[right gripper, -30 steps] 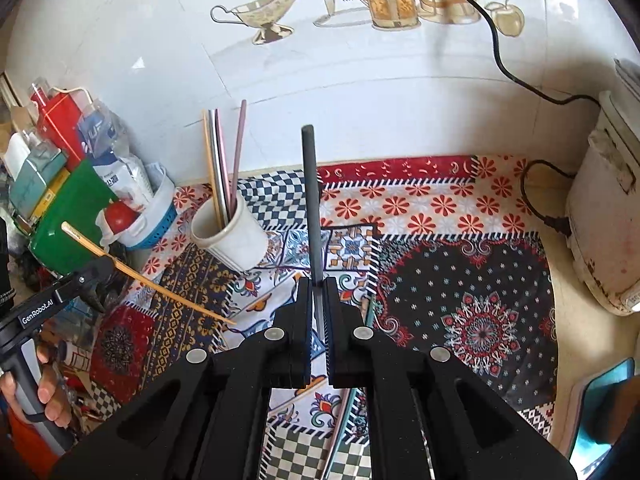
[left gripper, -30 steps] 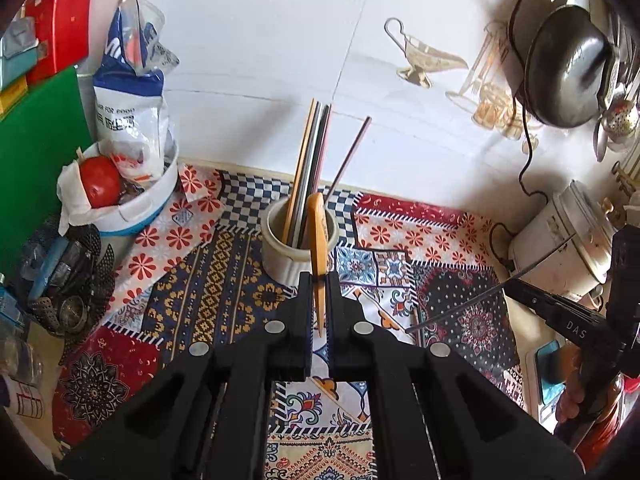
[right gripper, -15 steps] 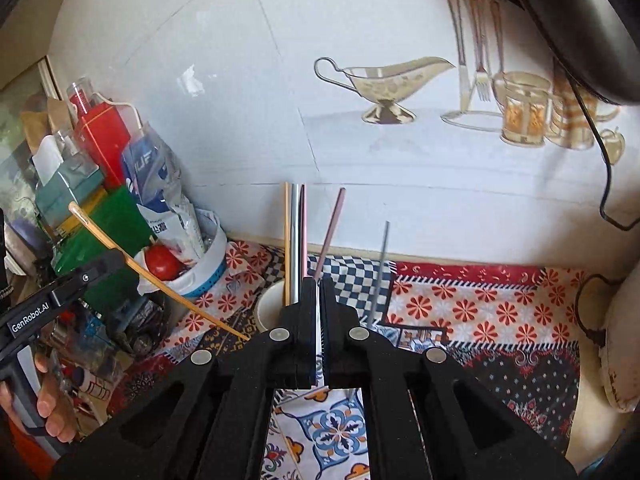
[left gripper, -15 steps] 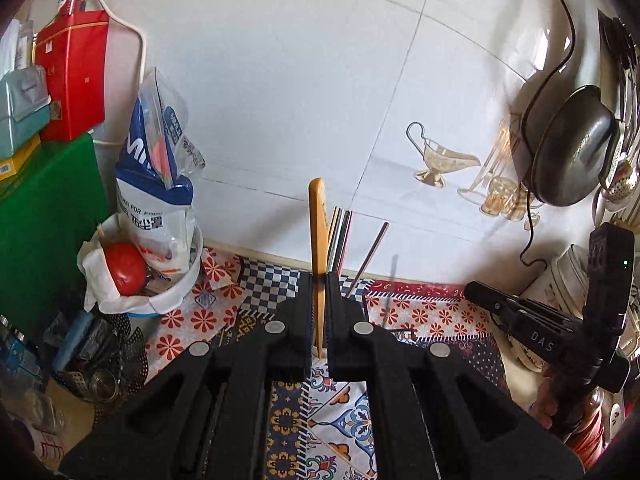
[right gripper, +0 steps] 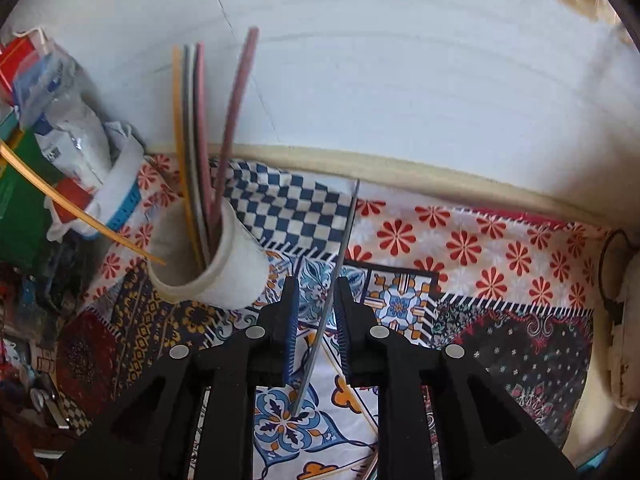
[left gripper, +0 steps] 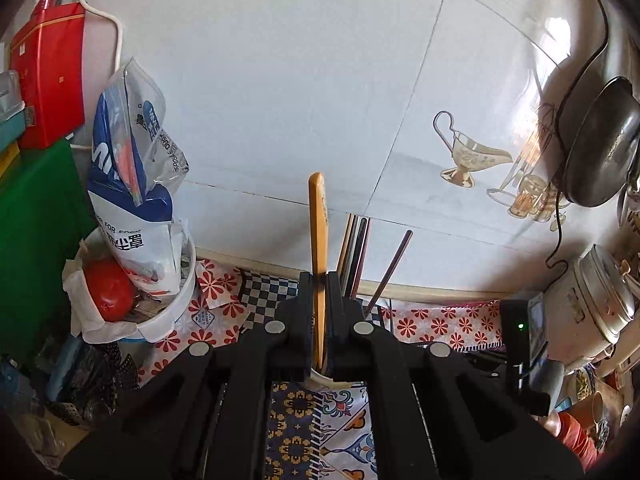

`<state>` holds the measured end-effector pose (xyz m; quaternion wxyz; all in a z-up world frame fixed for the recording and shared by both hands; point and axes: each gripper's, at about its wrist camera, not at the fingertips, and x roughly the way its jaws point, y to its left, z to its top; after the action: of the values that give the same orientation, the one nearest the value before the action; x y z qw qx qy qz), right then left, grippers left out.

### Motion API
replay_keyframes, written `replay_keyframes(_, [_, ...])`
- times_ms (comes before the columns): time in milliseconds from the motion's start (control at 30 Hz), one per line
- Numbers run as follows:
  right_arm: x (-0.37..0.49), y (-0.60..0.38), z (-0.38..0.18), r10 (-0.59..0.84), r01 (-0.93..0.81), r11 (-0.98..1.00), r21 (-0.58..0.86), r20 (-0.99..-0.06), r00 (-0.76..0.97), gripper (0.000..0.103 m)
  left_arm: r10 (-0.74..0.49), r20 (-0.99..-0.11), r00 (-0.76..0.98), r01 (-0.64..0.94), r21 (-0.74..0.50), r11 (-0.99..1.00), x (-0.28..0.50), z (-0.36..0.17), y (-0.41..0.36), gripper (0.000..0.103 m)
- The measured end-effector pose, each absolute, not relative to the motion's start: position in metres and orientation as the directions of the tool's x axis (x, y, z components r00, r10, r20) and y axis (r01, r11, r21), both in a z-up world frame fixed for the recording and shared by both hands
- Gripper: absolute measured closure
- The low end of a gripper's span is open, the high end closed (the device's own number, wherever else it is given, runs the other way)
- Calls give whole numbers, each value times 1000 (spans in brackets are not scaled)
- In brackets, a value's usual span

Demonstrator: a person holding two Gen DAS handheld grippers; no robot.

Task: Organize utensils
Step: 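Lower the orange stick into the cup with left gripper while right gripper lowers the grey stick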

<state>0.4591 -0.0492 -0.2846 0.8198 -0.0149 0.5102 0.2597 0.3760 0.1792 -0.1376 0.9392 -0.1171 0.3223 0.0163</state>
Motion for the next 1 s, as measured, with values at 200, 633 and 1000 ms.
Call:
replay_keyframes(200, [482, -44, -326, 404, -383, 876, 293, -879, 253, 83, -43, -649, 760, -100, -182, 978, 396, -157, 172, 99])
replay_keyframes(633, [498, -26, -343, 401, -383, 878, 288, -879, 258, 94, -38, -696, 717, -87, -143, 986, 408, -180, 164, 99])
replay_keyframes(1000, [468, -54, -281, 484, -377, 860, 343, -782, 392, 98, -62, -726, 685, -85, -164, 983, 408, -191, 169, 99])
